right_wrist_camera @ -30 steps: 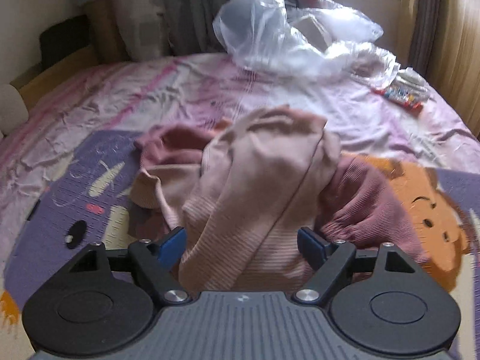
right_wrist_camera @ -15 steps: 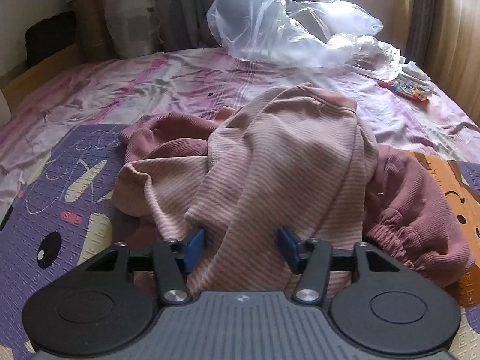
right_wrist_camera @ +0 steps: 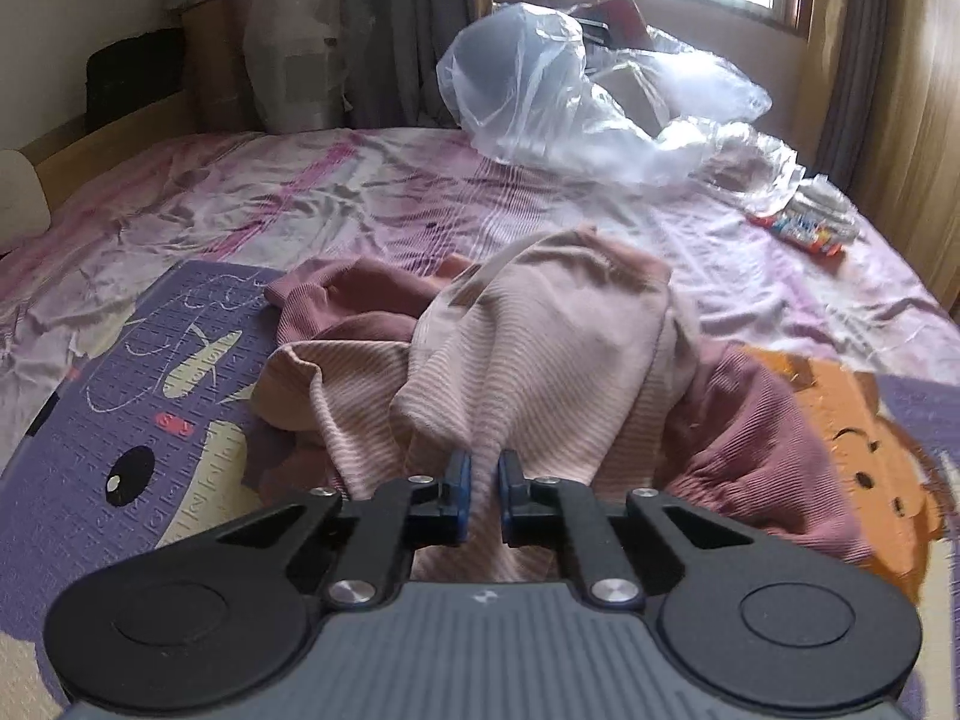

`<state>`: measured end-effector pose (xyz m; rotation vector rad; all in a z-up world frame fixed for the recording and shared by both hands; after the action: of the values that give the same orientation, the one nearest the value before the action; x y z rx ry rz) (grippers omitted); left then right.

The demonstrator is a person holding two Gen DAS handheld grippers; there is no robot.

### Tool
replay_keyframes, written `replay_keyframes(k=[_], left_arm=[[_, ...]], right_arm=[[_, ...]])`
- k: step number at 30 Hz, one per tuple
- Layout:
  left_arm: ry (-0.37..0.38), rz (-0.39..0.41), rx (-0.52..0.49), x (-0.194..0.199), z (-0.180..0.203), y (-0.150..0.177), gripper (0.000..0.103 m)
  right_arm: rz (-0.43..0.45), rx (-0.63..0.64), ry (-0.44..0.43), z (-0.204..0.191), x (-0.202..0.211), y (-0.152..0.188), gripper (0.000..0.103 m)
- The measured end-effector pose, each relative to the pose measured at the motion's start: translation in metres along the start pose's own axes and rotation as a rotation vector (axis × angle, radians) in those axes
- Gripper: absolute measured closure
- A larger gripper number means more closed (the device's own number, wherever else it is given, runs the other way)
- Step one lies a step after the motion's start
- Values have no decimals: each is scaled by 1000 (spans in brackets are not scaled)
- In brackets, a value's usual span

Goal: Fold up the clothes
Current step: 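Close the right gripper on the light pink ribbed top, then lift the pink top with the right gripper and pull it from the pile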

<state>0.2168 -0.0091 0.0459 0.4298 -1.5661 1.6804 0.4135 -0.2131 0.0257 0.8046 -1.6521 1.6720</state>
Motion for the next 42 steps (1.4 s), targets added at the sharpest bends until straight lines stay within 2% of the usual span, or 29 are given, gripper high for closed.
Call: replay_keyframes(k=[10,18,24,31,38,42], left_arm=[[-4,0,-48,6,16,2,0],[-33,11,-22,10,14,-1,0],[-76,-13,-43,3,21,3,0],[-55,-51,-14,3,26,8,0],[-52,-59,-48,14,41,13,0],[-57,-67,-62,17,45,17,0]], right_arm=[[35,75,49,4,51,3,94],[129,128,85,3,114,-9,95],[189,156,79,-2,151,-15,96],[228,177,46,-8,188,-14,96],[264,205,27,-15,227,-11,99],[246,220,26,-18,233,-4,100]])
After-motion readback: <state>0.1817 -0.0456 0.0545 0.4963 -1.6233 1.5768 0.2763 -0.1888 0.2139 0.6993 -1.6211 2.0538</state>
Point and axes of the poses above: each gripper's, at about its wrist camera, not at the fingertips, and x roughly against the way its jaws point, z to its right, y to its underside, the point moved 8 cm from there along -x, roughly the way its jaws point, and after that the axes turned 10 degrees about -z, right-handed, at the moved point
